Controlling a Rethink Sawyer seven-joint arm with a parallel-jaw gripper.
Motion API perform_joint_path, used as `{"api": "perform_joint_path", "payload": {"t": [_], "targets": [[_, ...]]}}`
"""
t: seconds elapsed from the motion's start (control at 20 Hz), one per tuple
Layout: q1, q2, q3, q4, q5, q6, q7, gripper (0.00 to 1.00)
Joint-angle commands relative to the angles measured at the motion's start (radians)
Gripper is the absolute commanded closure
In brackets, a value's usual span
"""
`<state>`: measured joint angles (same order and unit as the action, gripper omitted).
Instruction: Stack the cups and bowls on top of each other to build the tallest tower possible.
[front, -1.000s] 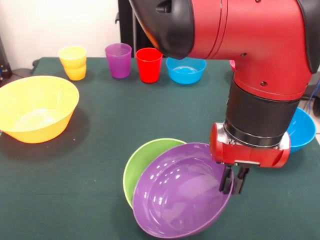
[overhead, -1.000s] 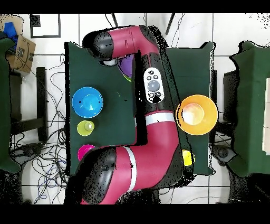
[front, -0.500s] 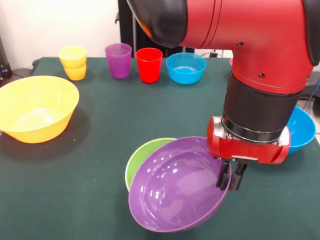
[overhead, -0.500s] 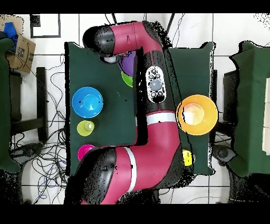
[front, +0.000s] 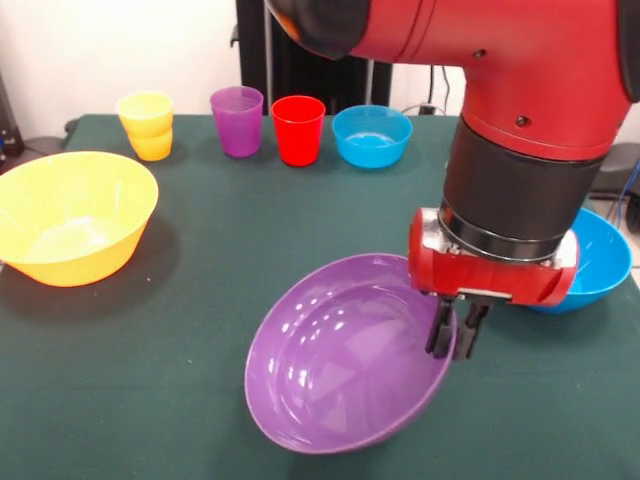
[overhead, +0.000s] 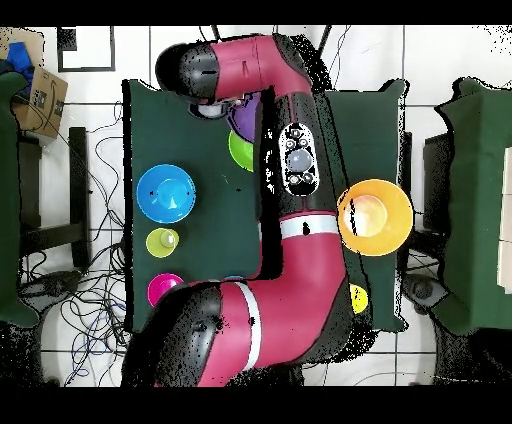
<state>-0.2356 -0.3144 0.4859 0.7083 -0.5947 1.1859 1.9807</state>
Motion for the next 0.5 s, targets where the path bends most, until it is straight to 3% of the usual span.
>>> {"api": "perform_joint_path", "payload": {"t": [0.05, 0.25, 0.5], "targets": [[-0.058, -0.025, -0.013, 0.155, -0.034, 0.032, -0.408, 1.0], [-0.07, -0.033, -0.016, 0.195, -0.042, 0.006, -0.417, 1.0], [-0.09, -0.073, -0.035, 0.323, -0.052, -0.091, -0.375, 1.0]]}}
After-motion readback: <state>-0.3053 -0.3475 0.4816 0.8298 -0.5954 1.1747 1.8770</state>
